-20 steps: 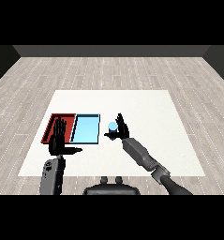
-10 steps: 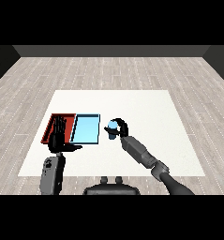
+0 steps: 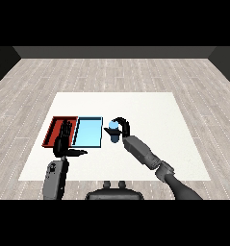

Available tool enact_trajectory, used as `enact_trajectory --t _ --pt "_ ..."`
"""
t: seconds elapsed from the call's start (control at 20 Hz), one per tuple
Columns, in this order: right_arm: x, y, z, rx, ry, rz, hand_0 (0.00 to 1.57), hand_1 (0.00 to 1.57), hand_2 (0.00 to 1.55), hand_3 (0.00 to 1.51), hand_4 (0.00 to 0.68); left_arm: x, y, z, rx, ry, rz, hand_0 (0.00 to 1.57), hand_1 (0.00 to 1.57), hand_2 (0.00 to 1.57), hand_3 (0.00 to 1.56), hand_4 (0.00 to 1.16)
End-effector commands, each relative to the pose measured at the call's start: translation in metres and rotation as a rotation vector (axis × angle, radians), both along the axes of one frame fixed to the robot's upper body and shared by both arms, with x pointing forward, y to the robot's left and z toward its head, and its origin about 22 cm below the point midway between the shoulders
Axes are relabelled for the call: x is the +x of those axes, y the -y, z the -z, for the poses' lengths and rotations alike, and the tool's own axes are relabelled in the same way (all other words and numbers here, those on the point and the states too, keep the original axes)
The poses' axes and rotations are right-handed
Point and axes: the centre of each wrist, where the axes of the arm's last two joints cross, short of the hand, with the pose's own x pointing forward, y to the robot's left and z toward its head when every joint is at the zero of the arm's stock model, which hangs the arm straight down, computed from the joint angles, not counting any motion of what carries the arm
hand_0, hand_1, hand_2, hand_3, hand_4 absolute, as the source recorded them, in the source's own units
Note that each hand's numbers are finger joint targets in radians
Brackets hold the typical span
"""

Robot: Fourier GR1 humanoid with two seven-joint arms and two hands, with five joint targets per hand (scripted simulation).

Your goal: Pick the blue can and put it in the blue box

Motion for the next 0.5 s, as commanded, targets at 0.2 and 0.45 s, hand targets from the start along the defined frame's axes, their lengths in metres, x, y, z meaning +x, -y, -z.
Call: enact_trajectory --t 0.2,0.45 --pt "0.002 -0.004 -0.037 -0.101 0.121 -0.032 1.43 1.43 1.45 1.39 0.622 -0.006 0.028 -0.003 0.024 -0.077 0.095 0.00 0.00 0.00 0.00 0.00" --pt "0.009 -0.001 -0.063 -0.118 0.196 -0.047 1.42 1.42 1.44 1.41 0.622 -0.001 0.068 0.010 0.024 -0.122 0.140 0.00 0.00 0.00 0.00 0.00"
